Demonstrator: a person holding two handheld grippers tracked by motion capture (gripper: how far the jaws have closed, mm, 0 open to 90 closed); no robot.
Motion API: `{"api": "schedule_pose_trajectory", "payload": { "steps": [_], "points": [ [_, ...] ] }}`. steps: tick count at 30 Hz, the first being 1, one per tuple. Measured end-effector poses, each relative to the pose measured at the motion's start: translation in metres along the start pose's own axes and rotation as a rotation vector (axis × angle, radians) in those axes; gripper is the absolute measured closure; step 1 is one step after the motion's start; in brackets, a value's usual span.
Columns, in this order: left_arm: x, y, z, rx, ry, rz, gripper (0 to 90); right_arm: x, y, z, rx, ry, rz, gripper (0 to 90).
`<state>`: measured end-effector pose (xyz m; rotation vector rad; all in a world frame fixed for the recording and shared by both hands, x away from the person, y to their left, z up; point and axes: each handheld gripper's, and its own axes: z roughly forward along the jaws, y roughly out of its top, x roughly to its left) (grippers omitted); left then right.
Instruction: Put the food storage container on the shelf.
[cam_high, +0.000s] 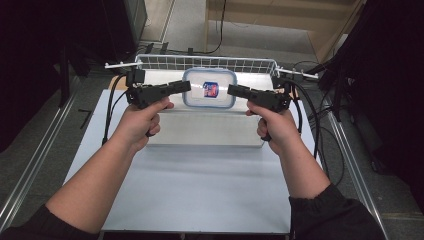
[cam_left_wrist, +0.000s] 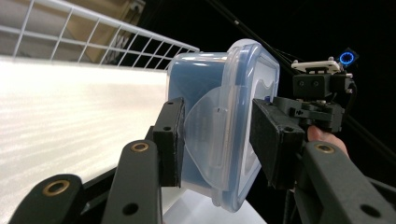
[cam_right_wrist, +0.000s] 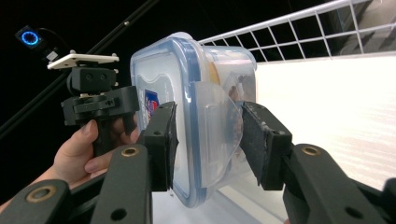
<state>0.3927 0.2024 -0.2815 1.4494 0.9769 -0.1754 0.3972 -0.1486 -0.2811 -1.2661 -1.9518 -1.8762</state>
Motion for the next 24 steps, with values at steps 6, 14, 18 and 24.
{"api": "schedule_pose_trajectory", "payload": {
  "steps": [6, 14, 18, 24],
  "points": [
    [0.005, 0.004, 0.003, 0.026, 0.012, -0.042, 58.0, -0.007, 0.005, 0.003, 0.034, 0.003, 0.063, 58.2],
    [0.010, 0.009, 0.005, 0.048, 0.024, -0.098, 58.0, -0.016, 0.008, 0.007, 0.061, 0.021, 0.146, 59.7],
    [0.013, 0.009, 0.007, 0.069, 0.032, -0.139, 57.9, -0.019, 0.008, 0.008, 0.072, 0.018, 0.161, 59.7],
    [0.017, 0.009, 0.008, 0.071, 0.041, -0.173, 57.8, -0.024, 0.008, 0.011, 0.087, 0.016, 0.186, 59.6]
  ]
}}
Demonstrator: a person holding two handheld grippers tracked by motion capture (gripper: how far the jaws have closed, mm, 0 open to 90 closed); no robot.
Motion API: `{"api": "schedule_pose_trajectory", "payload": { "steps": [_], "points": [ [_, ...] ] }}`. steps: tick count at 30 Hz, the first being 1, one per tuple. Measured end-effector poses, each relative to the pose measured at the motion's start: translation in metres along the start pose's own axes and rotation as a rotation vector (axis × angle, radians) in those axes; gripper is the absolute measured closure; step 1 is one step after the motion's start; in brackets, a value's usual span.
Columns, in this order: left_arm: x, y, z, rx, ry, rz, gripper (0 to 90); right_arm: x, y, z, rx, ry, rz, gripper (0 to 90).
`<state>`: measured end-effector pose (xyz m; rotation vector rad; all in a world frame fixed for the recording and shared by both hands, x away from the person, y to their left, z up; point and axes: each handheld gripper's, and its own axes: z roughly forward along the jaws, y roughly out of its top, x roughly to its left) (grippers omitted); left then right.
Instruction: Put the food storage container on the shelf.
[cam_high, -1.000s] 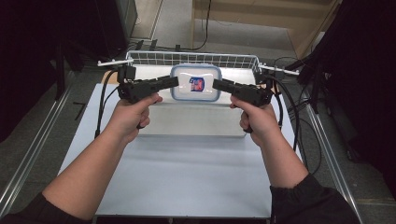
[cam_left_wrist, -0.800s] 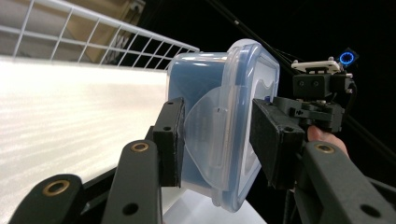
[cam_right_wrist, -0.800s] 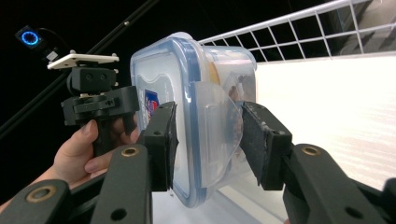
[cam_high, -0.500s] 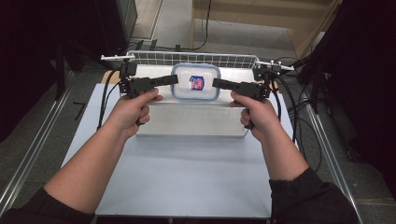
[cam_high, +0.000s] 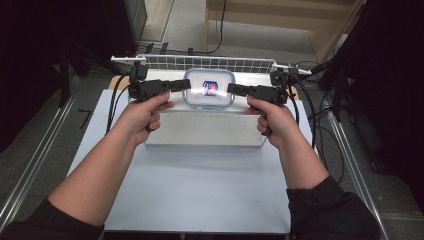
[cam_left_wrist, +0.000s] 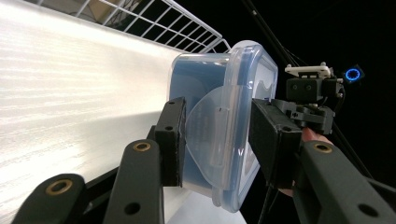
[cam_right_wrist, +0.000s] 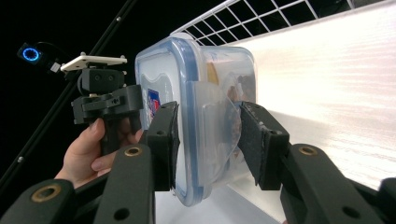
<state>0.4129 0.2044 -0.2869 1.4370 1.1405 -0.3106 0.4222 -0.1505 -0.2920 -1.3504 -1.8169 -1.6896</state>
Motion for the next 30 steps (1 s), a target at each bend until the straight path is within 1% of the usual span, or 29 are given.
{"api": "schedule_pose_trajectory", "payload": {
  "steps": [2, 5, 10, 14, 20, 24, 28, 30],
  "points": [
    [0.0017, 0.0004, 0.0008, -0.002, 0.003, -0.009, 57.8, -0.0014, 0.0001, 0.0015, 0.009, -0.003, 0.012, 59.5],
    [0.0025, 0.0011, 0.0015, -0.010, 0.004, -0.020, 57.8, -0.0031, 0.0010, 0.0027, 0.005, -0.003, 0.025, 59.5],
    [0.0038, 0.0014, 0.0029, -0.020, 0.014, -0.022, 57.5, -0.0057, 0.0020, 0.0043, 0.006, -0.001, 0.046, 59.1],
    [0.0042, 0.0015, 0.0034, -0.024, 0.016, -0.012, 57.0, -0.0059, 0.0027, 0.0049, 0.005, -0.011, 0.046, 58.7],
    [0.0016, 0.0021, 0.0043, -0.042, 0.049, 0.008, 55.9, -0.0057, 0.0038, 0.0065, -0.001, -0.021, 0.037, 57.9],
    [0.0006, 0.0015, 0.0062, -0.038, 0.063, 0.027, 53.8, -0.0052, 0.0045, 0.0075, -0.004, -0.029, 0.024, 57.4],
    [0.0003, 0.0016, 0.0076, -0.046, 0.073, 0.029, 52.9, -0.0035, 0.0051, 0.0080, 0.002, -0.048, 0.023, 56.8],
    [0.0006, 0.0016, 0.0081, -0.048, 0.074, 0.026, 52.7, -0.0037, 0.0055, 0.0086, -0.004, -0.051, 0.013, 56.7]
  ]
}}
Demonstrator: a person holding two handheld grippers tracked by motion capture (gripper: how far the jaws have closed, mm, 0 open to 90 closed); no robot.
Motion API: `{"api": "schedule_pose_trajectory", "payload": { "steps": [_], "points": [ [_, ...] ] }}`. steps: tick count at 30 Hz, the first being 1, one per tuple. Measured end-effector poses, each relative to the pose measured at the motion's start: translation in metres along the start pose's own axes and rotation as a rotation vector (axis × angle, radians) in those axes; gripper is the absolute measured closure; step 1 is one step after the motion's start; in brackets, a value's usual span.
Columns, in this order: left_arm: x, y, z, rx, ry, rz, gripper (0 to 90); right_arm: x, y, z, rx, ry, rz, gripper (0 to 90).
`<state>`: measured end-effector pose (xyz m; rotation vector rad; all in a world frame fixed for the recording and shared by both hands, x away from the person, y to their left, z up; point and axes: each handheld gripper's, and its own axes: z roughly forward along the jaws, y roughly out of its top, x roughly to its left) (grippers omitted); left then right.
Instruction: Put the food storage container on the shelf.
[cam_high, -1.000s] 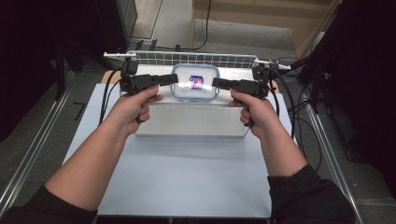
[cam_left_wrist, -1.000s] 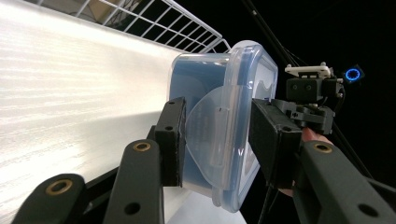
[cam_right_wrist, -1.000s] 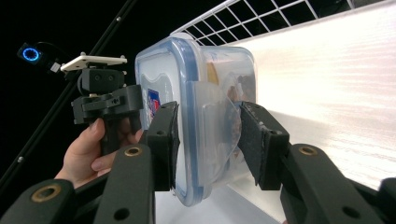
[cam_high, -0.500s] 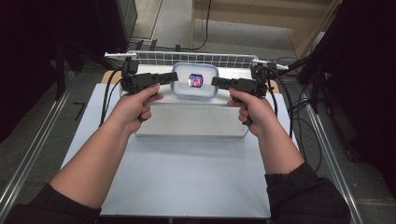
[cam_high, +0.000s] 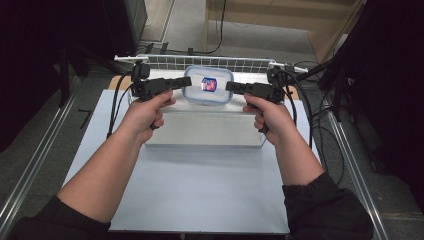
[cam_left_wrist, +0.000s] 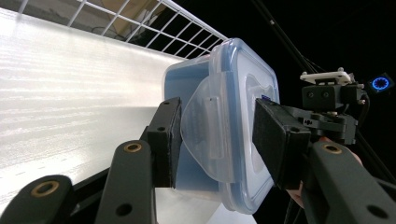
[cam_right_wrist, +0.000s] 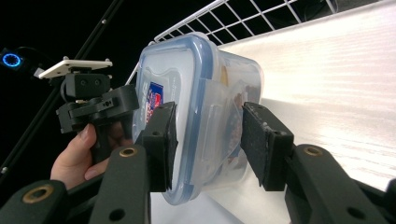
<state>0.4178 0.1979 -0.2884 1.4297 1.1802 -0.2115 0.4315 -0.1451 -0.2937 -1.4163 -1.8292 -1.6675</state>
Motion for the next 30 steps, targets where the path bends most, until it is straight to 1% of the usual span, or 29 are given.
{"api": "schedule_pose_trajectory", "payload": {
  "steps": [3, 9, 12, 13, 14, 15, 17, 21, 26, 30],
  "points": [
    [0.000, 0.000, 0.001, 0.006, 0.007, 0.007, 52.4, 0.000, 0.001, 0.000, -0.005, -0.006, 0.002, 56.6],
    [-0.001, 0.000, 0.001, 0.003, 0.016, 0.012, 51.5, -0.001, 0.002, 0.000, -0.017, -0.020, -0.002, 56.8],
    [-0.001, 0.000, 0.001, 0.002, 0.028, 0.018, 51.0, -0.001, 0.002, 0.000, -0.020, -0.028, -0.002, 57.8],
    [-0.001, -0.001, 0.001, 0.000, 0.036, 0.021, 51.5, -0.001, 0.002, 0.000, -0.019, -0.027, -0.001, 57.8],
    [-0.001, -0.001, 0.001, -0.001, 0.036, 0.024, 51.6, 0.000, 0.002, 0.000, -0.019, -0.029, -0.001, 56.6],
    [-0.001, 0.000, 0.001, -0.002, 0.033, 0.024, 52.0, 0.000, 0.002, 0.000, -0.019, -0.034, -0.001, 57.3],
    [-0.003, 0.000, 0.001, -0.018, 0.037, 0.024, 51.7, 0.000, 0.002, 0.001, -0.021, -0.030, -0.005, 57.3],
    [-0.006, 0.001, 0.000, -0.016, 0.057, 0.046, 52.2, 0.001, 0.002, 0.001, -0.023, -0.040, -0.012, 58.2],
    [-0.006, 0.001, 0.000, -0.024, 0.069, 0.056, 53.2, 0.003, -0.001, -0.001, -0.013, -0.052, -0.031, 60.6],
    [-0.010, 0.000, -0.006, -0.048, 0.102, 0.098, 51.4, 0.006, -0.003, -0.004, -0.008, -0.053, -0.049, 62.5]
  ]
}}
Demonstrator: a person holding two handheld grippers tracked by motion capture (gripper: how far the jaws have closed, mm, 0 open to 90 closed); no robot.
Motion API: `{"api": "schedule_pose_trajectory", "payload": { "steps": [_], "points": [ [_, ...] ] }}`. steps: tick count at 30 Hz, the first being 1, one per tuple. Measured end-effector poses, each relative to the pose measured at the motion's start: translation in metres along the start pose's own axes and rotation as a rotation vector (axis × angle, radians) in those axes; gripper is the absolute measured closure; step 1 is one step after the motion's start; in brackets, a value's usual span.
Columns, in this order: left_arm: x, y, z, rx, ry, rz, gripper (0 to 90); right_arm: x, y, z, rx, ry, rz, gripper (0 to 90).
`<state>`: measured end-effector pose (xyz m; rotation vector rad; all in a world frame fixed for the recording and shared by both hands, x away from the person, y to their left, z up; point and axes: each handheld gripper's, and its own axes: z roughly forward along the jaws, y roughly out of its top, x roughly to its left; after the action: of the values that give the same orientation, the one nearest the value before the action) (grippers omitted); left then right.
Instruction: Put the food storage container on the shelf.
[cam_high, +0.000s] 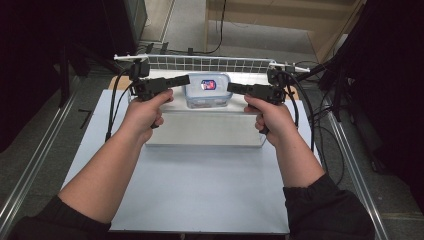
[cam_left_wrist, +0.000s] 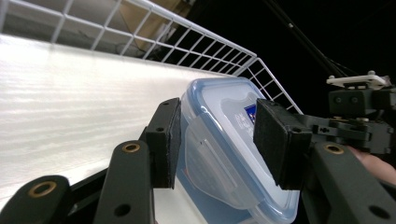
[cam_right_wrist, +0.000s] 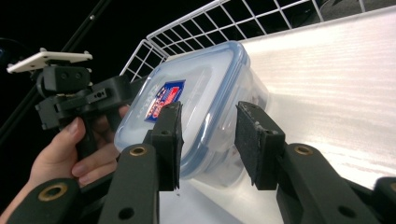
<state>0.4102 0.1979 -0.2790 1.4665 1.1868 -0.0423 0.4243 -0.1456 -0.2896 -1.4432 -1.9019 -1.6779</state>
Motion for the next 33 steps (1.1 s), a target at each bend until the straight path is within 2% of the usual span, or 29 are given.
{"api": "schedule_pose_trajectory", "payload": {
  "steps": [3, 6, 7, 10, 12, 15, 23, 25, 27, 30, 33],
  "points": [
    [-0.005, 0.000, -0.007, -0.018, 0.010, 0.037, 51.6, 0.002, -0.002, -0.003, 0.003, -0.013, -0.018, 66.2],
    [-0.008, -0.001, -0.012, -0.017, 0.015, 0.059, 52.1, 0.005, -0.004, -0.009, -0.019, -0.016, -0.046, 75.3],
    [-0.008, -0.002, -0.014, -0.017, 0.016, 0.063, 52.1, 0.006, -0.004, -0.012, -0.029, -0.018, -0.049, 81.2],
    [-0.010, -0.003, -0.017, -0.014, 0.017, 0.073, 52.1, 0.009, -0.005, -0.018, -0.048, -0.045, -0.078, 90.0],
    [-0.010, -0.005, -0.020, -0.016, 0.023, 0.081, 52.7, 0.008, -0.005, -0.021, -0.060, -0.079, -0.082, 90.0],
    [-0.009, -0.008, -0.023, -0.017, 0.028, 0.082, 53.2, 0.005, -0.006, -0.018, -0.054, -0.104, -0.082, 90.0],
    [-0.009, -0.017, -0.035, -0.015, 0.056, 0.108, 52.1, 0.013, -0.014, -0.005, -0.014, -0.089, -0.106, 90.0],
    [-0.009, -0.022, -0.040, -0.023, 0.066, 0.112, 50.0, 0.015, -0.017, -0.005, -0.022, -0.095, -0.107, 90.0],
    [-0.011, -0.030, -0.046, -0.023, 0.080, 0.138, 48.3, 0.015, -0.022, -0.009, -0.027, -0.095, -0.108, 89.3],
    [-0.015, -0.046, -0.055, -0.026, 0.083, 0.183, 46.7, 0.017, -0.033, -0.019, -0.032, -0.091, -0.126, 83.4],
    [-0.018, -0.066, -0.066, -0.029, 0.084, 0.223, 44.7, 0.021, -0.050, -0.029, -0.029, -0.109, -0.170, 69.8]
  ]
}}
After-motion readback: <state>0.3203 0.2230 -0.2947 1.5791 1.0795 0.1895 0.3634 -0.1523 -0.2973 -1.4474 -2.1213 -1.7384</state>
